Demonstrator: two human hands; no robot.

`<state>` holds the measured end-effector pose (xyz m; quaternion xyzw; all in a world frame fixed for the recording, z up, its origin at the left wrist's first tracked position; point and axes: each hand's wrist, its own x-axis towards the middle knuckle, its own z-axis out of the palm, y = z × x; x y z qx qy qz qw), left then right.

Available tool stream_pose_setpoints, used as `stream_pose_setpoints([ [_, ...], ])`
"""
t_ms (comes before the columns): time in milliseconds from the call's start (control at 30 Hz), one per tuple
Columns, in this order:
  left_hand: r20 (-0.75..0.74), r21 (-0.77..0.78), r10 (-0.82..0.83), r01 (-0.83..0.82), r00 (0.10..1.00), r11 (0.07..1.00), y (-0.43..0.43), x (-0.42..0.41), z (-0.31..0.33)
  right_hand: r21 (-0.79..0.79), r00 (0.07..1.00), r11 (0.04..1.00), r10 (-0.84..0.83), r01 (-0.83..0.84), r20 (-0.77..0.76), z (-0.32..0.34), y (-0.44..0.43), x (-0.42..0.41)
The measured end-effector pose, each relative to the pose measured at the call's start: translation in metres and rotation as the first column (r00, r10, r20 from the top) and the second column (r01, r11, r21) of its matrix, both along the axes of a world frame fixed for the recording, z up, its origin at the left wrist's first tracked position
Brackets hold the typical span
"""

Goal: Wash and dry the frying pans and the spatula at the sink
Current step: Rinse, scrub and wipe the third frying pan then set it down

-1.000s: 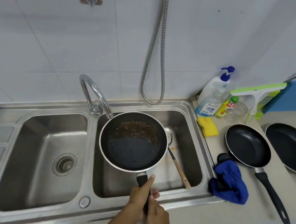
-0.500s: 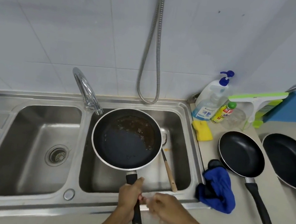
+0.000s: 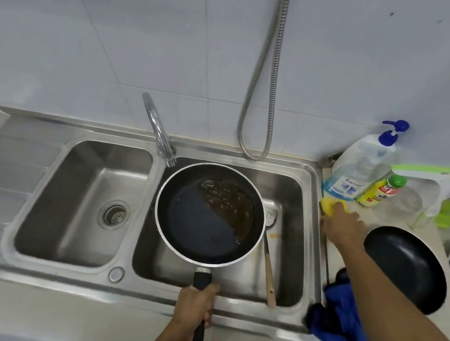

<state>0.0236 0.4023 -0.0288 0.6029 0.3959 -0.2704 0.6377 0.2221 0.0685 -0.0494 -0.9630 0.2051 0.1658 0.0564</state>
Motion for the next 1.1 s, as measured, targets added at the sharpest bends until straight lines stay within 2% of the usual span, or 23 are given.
stream_pose_setpoints([
  [133, 0.004, -0.006, -0.028, 0.028, 1.000, 1.000, 0.009, 0.002, -0.004, -0.004, 0.999, 1.000, 0.008, -0.008, 0.051, 0.012, 0.002, 0.001],
  [200, -0.016, -0.014, -0.056, 0.056, 0.998, 0.998, 0.013, 0.004, -0.004, -0.013, 0.980, 0.998, 0.066, -0.065, 0.186, 0.020, 0.018, 0.001],
  [267, -0.032, -0.020, -0.087, 0.087, 0.996, 0.996, 0.016, 0.006, -0.004, -0.025, 0.882, 0.957, 0.278, -0.291, 0.381, 0.030, 0.052, 0.001],
  [300, -0.031, -0.023, -0.103, 0.102, 0.994, 0.995, 0.017, 0.007, -0.003, -0.037, 0.801, 0.893, 0.419, -0.448, 0.428, 0.033, 0.075, 0.001],
  [367, -0.021, -0.034, -0.135, 0.134, 0.991, 0.990, 0.021, 0.008, -0.001, -0.083, 0.613, 0.703, 0.666, -0.706, 0.426, 0.033, 0.129, 0.004],
  [400, -0.015, -0.037, -0.150, 0.149, 0.989, 0.988, 0.023, 0.009, 0.000, -0.110, 0.562, 0.641, 0.733, -0.760, 0.384, 0.028, 0.154, 0.007],
  [433, -0.007, -0.042, -0.162, 0.161, 0.987, 0.986, 0.025, 0.009, 0.001, -0.123, 0.567, 0.625, 0.760, -0.771, 0.317, 0.022, 0.175, 0.012],
  [533, 0.008, -0.062, -0.173, 0.173, 0.985, 0.983, 0.038, 0.012, 0.005, -0.146, 0.752, 0.759, 0.650, -0.634, 0.110, 0.017, 0.205, 0.019],
  [600, 0.000, -0.079, -0.182, 0.182, 0.983, 0.980, 0.048, 0.015, 0.005, -0.173, 0.802, 0.795, 0.596, -0.582, 0.043, 0.017, 0.203, 0.006],
  [667, -0.007, -0.078, -0.197, 0.196, 0.980, 0.977, 0.055, 0.020, 0.006, -0.130, 0.791, 0.784, 0.612, -0.607, 0.004, 0.019, 0.203, -0.018],
  [800, -0.032, -0.057, -0.245, 0.243, 0.969, 0.968, 0.066, 0.027, 0.008, 0.130, 0.691, 0.683, 0.722, -0.719, 0.033, 0.021, 0.243, -0.061],
  [867, -0.043, -0.056, -0.277, 0.275, 0.960, 0.960, 0.067, 0.027, 0.011, 0.156, 0.630, 0.615, 0.773, -0.773, 0.078, 0.017, 0.274, -0.061],
  [933, -0.054, -0.060, -0.292, 0.289, 0.955, 0.955, 0.066, 0.024, 0.013, 0.121, 0.603, 0.591, 0.785, -0.798, 0.143, 0.014, 0.304, -0.048],
  [1100, -0.074, -0.053, -0.302, 0.299, 0.951, 0.953, 0.067, 0.015, 0.015, 0.045, 0.758, 0.762, 0.635, -0.647, 0.149, 0.002, 0.327, 0.020],
])
